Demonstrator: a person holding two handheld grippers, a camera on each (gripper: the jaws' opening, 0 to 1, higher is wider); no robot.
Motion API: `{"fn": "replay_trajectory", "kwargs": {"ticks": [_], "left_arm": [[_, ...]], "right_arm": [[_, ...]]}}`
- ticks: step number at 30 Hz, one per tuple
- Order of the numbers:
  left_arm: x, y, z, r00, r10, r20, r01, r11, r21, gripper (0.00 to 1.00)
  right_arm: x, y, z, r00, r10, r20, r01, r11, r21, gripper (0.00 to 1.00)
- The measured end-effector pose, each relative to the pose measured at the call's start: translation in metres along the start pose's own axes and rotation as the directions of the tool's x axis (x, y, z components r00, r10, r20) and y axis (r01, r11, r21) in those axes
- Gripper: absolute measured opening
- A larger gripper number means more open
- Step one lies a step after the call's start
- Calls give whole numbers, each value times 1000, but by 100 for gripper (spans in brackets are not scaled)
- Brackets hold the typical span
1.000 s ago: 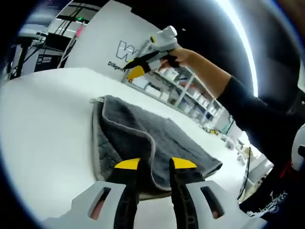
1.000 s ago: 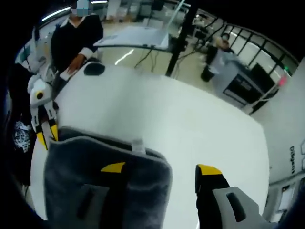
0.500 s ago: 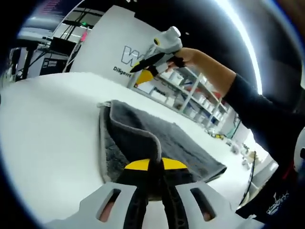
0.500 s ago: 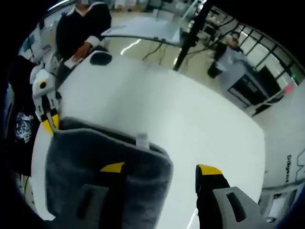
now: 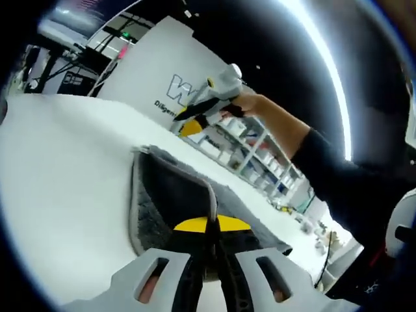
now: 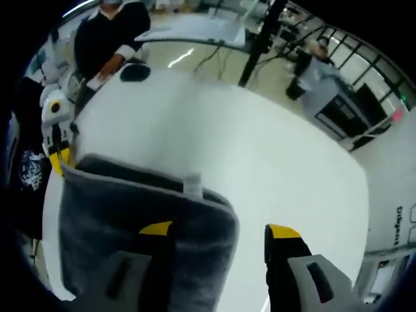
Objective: Open the folded towel by lifting each exposed corner and separating the folded layers until the towel lies flat within the target outline without major curled edges
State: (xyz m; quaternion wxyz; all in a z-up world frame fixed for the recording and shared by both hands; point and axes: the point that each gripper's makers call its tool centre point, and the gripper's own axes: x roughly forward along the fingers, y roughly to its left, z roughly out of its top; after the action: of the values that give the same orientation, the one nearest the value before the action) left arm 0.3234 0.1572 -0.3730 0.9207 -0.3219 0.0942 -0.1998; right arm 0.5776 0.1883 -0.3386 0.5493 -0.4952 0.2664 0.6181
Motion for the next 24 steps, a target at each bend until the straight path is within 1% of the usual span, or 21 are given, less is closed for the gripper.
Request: {"fn": "replay_trajectory", "kwargs": {"ticks": [3,4,6,7,8,12,14,16,20,24], "left_arm": [[0,-3,1,1000,-1,7,2,1000,-15,1],[0,-5,1,1000,-6,15,7,999,-40,1],[1,-9,2,999,-21,29,24,992,-123,1],[2,-9,4,999,-24,43,30,989,-142,1],[3,-6,4,999,-13,45,20,988,-151,1],[3,-10,8,999,-26,47,33,987,-160,1],[2,-10,9,999,-27,45,34,986,-162,1],[2,-10,10,999,-30,43,37,986,-161,1],[0,-8,13,998,-33,47,40,987,-157,1],[-3,-8,15,998,-34,51,42,987,-157,1]], "right_arm": [[4,0,2,1000,13,7,-13,1000,8,47],[6,-1,2,1000,19,8,-19,1000,12,48],[11,2,1,1000,31,5,-31,999,23,48],[12,3,1,999,40,1,-40,998,39,48],[14,2,1,999,44,5,-44,998,52,49],[20,-3,0,999,42,15,-43,996,80,47],[24,-5,-1,999,37,15,-38,995,92,45],[28,-7,-4,999,37,8,-38,994,101,43],[39,-12,-13,1000,11,-12,-9,993,120,38],[48,-11,-20,999,6,-41,-1,993,116,38]]}}
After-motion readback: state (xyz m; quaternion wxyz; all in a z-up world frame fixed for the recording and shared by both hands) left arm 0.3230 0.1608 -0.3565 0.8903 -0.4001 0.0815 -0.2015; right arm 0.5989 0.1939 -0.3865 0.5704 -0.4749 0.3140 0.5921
